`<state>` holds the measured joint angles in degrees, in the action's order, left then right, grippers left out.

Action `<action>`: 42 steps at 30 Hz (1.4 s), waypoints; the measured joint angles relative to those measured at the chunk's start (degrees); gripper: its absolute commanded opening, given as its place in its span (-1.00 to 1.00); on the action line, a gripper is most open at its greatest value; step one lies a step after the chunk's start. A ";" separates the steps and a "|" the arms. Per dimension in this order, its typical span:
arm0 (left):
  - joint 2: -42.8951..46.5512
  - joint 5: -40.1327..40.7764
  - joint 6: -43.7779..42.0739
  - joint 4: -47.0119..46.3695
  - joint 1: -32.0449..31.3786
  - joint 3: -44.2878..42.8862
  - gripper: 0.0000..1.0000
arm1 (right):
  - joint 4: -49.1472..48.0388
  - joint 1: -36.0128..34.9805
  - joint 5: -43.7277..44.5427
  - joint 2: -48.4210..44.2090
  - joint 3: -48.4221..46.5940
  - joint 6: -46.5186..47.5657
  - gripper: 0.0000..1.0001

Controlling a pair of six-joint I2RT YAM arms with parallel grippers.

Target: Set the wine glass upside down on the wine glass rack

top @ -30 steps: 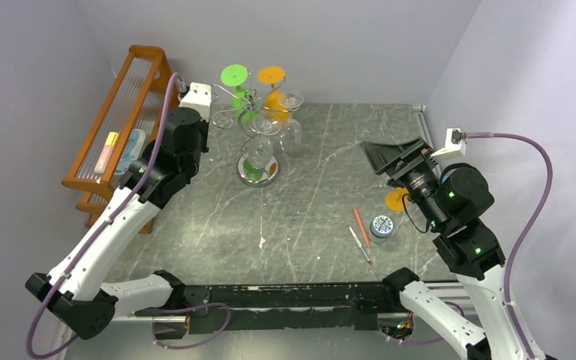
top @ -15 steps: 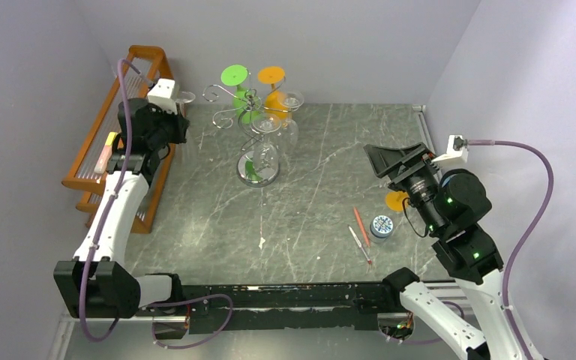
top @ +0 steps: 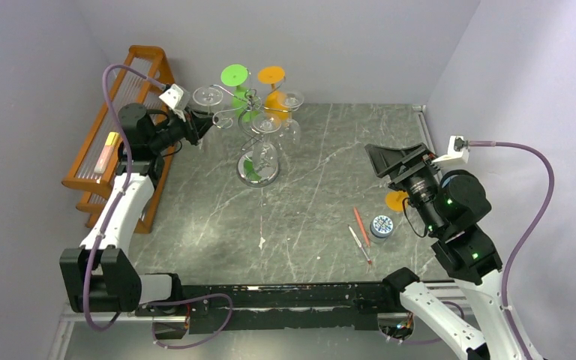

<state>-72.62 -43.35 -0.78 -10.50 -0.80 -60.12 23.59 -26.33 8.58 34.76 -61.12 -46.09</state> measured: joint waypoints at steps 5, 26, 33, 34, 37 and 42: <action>-5.53 -5.90 3.43 -5.46 0.02 0.07 -0.90 | -0.15 0.00 0.00 0.07 0.50 0.00 0.36; -16.81 -11.82 10.56 -17.81 0.11 -1.70 -0.90 | -1.22 0.00 -0.79 0.59 1.38 -0.68 0.34; -17.29 -10.67 9.03 -17.94 0.13 -3.02 -0.90 | -2.10 0.00 -1.79 1.40 1.79 -1.46 0.34; -17.35 -10.67 8.74 -17.92 0.13 -3.21 -0.90 | -2.34 0.00 -1.95 1.51 1.79 -1.51 0.34; -17.90 -10.60 8.02 -17.68 0.13 -4.04 -0.90 | -2.97 0.00 -2.19 1.66 1.95 -1.68 0.34; -19.10 -9.77 7.87 -17.70 0.11 -4.24 -0.90 | -3.19 0.00 -2.78 1.77 2.75 -1.90 0.34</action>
<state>-91.72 -53.12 7.09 -28.21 -0.69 -64.36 20.40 -26.33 5.80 36.53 -58.37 -47.99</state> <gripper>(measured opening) 0.115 0.672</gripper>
